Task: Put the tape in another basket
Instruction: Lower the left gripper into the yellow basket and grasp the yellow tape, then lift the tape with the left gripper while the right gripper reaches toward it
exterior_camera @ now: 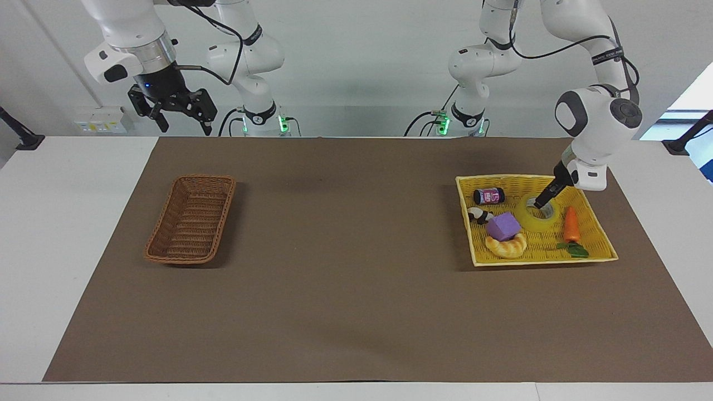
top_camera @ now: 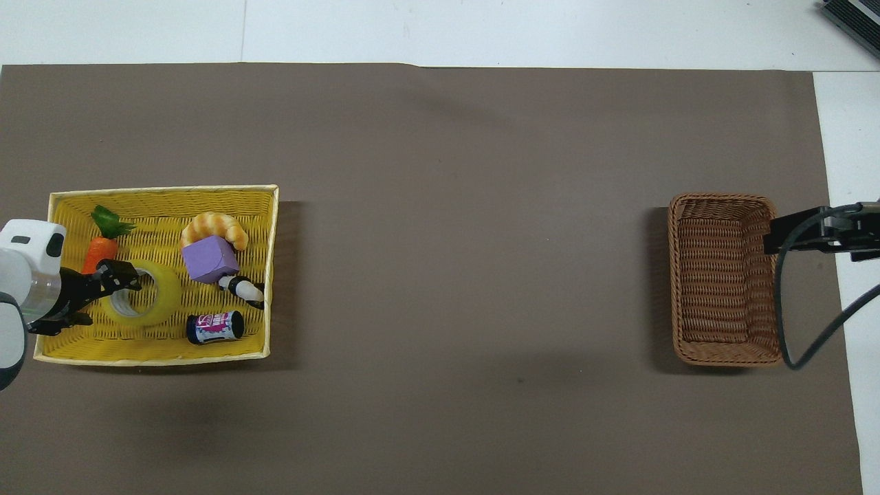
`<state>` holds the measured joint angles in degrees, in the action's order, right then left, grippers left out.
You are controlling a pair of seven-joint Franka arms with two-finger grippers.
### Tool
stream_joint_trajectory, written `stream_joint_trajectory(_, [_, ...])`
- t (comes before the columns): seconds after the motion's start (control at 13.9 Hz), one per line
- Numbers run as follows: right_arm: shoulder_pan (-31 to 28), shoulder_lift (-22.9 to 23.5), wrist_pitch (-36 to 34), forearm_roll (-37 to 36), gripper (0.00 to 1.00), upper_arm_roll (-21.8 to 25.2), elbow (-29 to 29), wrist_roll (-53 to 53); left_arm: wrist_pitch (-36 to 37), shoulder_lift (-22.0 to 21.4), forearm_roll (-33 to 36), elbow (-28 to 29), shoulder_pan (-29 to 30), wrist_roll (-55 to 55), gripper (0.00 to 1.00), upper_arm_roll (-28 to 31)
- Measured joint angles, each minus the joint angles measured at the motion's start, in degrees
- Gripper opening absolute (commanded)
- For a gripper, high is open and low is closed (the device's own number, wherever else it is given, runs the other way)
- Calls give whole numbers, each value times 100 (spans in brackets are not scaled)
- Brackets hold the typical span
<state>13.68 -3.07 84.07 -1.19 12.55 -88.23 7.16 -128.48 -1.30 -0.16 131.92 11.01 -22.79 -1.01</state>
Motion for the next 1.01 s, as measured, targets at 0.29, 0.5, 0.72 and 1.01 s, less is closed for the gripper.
stream_joint_trajectory(0.29, [-296, -2, -37, 0, 100, 12, -29, 0, -703, 600, 0, 112, 124, 552, 0, -5])
stream_joint_trajectory(0.5, [-582, -2, -11, 14, 100, 21, -79, 0, -631, 629, 2, 3, 123, 682, 0, -39])
stream_joint_trajectory(0.72, [-614, -2, -7, 255, 100, 20, -73, 0, 16, 600, 1, -398, 113, 798, 0, -80])
stream_joint_trajectory(1.01, [-660, -2, -7, 294, 100, 13, -63, 0, 1117, 377, 2, -1153, -111, 810, 0, -131])
